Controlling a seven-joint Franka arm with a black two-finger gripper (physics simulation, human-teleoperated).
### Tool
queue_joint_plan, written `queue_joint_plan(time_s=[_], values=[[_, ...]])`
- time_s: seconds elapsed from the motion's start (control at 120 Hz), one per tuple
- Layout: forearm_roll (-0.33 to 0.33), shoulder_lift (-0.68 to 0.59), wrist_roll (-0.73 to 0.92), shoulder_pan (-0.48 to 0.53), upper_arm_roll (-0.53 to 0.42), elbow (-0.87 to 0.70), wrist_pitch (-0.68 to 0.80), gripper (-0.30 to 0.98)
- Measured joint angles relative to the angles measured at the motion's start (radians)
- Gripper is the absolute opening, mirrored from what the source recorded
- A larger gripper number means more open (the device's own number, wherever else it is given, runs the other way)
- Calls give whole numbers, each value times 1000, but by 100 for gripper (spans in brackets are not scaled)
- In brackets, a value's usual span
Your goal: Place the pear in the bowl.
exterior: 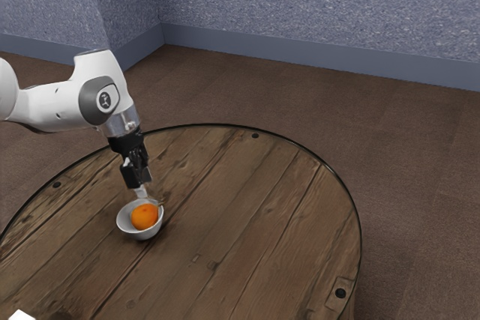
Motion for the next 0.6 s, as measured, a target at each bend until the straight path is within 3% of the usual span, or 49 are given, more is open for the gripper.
queue_joint_plan(time_s=[0.217, 0.3, 0.483, 0.6], values=[[1, -67, 4, -2, 0, 10, -20, 62], [11, -98, 35, -23, 21, 102, -77, 64], [148, -141, 303, -22, 34, 335, -298, 67], [255, -143, 542, 34, -16, 463, -392, 68]])
